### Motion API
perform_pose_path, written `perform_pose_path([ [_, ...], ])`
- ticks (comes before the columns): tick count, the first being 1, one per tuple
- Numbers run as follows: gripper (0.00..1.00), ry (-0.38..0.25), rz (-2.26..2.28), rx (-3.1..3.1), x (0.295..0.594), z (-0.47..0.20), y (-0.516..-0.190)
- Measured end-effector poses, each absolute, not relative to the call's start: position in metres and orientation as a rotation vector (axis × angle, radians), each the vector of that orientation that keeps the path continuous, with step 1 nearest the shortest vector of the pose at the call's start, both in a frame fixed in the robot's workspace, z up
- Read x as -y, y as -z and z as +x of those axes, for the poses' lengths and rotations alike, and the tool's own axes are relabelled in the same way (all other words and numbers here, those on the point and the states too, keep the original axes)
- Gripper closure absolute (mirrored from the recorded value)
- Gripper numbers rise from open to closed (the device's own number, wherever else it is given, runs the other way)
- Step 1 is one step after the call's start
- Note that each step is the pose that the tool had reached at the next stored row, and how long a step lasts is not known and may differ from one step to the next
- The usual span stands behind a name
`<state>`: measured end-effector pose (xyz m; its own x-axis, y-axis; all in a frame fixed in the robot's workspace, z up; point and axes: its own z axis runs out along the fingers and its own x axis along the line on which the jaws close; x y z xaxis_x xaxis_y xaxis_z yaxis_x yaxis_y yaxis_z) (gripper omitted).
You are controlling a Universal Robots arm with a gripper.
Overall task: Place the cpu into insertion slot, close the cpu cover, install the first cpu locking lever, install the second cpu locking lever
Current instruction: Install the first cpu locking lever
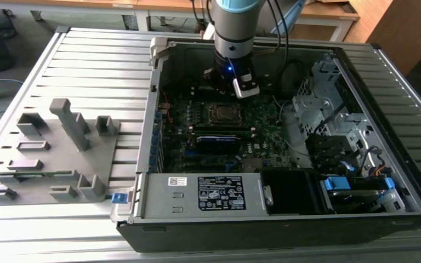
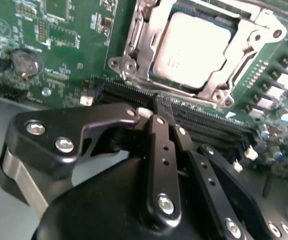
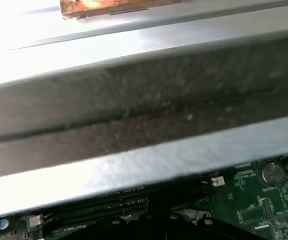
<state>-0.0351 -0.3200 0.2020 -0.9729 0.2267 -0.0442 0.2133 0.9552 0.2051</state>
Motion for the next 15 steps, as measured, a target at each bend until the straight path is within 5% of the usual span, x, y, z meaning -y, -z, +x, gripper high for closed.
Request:
perform_pose_path([
  [9,0.9,-0.289,0.342,-3.041,0.3201,-0.0351,-0.2109],
  [15,0.9,-0.129,0.336,-3.045,0.32,-0.0346,-0.2109],
])
